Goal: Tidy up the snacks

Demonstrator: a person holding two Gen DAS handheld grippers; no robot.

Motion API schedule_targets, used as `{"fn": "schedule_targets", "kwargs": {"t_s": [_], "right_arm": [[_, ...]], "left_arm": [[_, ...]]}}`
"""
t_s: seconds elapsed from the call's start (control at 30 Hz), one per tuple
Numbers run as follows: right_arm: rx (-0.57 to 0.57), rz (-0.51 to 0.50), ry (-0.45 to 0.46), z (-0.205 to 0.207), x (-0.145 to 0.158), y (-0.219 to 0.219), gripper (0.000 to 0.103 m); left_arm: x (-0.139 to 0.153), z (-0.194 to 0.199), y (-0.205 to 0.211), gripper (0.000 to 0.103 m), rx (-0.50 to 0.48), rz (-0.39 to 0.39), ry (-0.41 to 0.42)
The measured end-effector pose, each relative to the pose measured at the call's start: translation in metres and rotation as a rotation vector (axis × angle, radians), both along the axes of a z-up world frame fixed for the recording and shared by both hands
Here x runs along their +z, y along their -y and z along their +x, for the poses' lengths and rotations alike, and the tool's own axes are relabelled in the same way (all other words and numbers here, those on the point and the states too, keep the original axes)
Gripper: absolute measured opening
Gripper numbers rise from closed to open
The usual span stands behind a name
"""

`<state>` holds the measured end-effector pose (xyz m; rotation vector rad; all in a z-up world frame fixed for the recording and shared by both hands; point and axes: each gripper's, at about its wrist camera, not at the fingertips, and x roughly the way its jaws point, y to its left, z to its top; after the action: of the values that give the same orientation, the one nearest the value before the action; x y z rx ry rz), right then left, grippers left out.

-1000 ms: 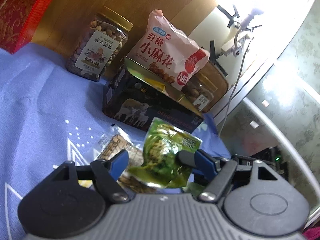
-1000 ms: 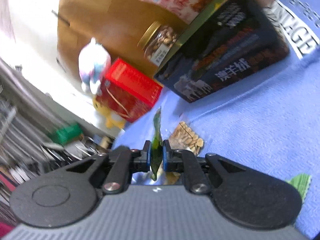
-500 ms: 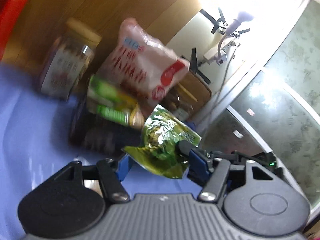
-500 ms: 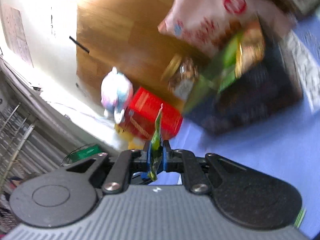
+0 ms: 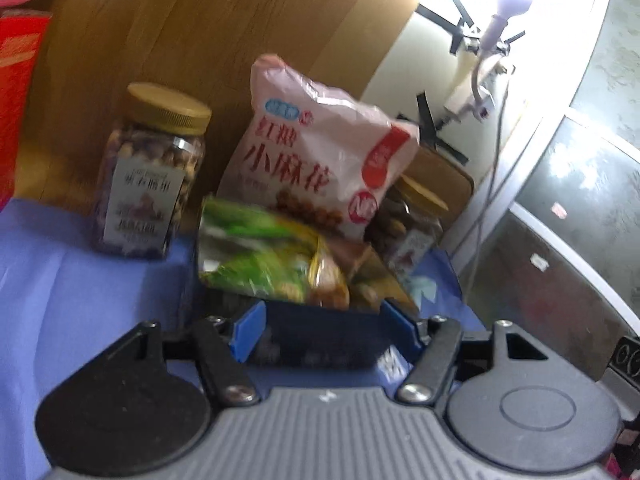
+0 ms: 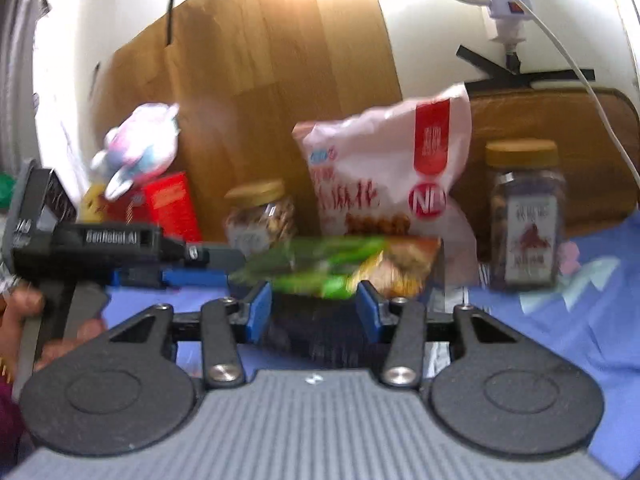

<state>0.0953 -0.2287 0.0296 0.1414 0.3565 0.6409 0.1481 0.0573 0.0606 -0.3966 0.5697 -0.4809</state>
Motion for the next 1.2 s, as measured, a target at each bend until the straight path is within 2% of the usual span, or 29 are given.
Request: {"fn": "schedule_targets", "kwargs": {"t_s": [0.13, 0.23, 0.4, 0.47, 0.53, 0.6, 0.63, 0.67, 0.7, 0.77, 0.93, 1.0, 1.1, 1.2], "right_arm": [[0.053, -0.075, -0.146, -0.020, -0.024, 0.011, 0.064], [0.038, -0.137, -0.201, -0.035, -0.037, 0.017, 0.065], [0.087, -0.293, -0.193, -0.054, -0.035, 0.015, 0.065], [0.107, -0.373, -0.176, -0.054, -0.034, 0.011, 0.064], [0.139, -0.427, -0.179, -0.049, -0.036, 0.004, 0.062], [0.174, -0.467, -0.184, -0.041, -0.037, -0.008, 0.044], [0.188, -0.479, -0.194, -0.035, -0.036, -0.015, 0.034], [0.195, -0.478, -0.193, -0.029, -0.032, -0.021, 0.031], [0.199, -0.483, -0.195, -0.023, -0.026, -0.027, 0.032], [0.198, -0.473, -0.147, -0.015, -0.007, -0.034, 0.032], [0.156, -0.351, 0.009, 0.012, 0.058, -0.039, 0.031], [0.124, -0.333, 0.071, 0.029, 0.074, -0.041, 0.031], [0.071, -0.455, 0.152, 0.059, 0.068, -0.055, 0.032], [-0.026, -0.602, 0.135, 0.090, 0.034, -0.067, 0.034]], "left_arm": [[-0.010, -0.024, 0.000, 0.064, -0.049, -0.003, -0.062], [-0.019, -0.041, 0.014, 0.064, -0.137, -0.009, -0.107], [-0.030, -0.056, 0.055, 0.066, -0.262, 0.051, -0.143], [-0.036, -0.057, 0.065, 0.066, -0.262, 0.094, -0.168], [-0.044, -0.052, 0.071, 0.065, -0.256, 0.101, -0.219], [-0.053, -0.046, 0.074, 0.057, -0.263, 0.065, -0.279], [-0.054, -0.047, 0.074, 0.051, -0.252, 0.062, -0.274], [-0.052, -0.046, 0.075, 0.043, -0.254, 0.075, -0.279], [-0.047, -0.047, 0.074, 0.042, -0.230, 0.088, -0.264], [-0.026, -0.044, 0.065, 0.042, -0.185, 0.101, -0.196], [0.046, -0.017, 0.035, 0.041, -0.105, 0.023, -0.028], [0.066, 0.003, 0.034, 0.043, -0.090, 0.036, 0.029], [0.067, 0.042, 0.042, 0.043, -0.075, 0.064, 0.016], [0.039, 0.086, 0.059, 0.052, -0.065, 0.108, -0.065]]}}
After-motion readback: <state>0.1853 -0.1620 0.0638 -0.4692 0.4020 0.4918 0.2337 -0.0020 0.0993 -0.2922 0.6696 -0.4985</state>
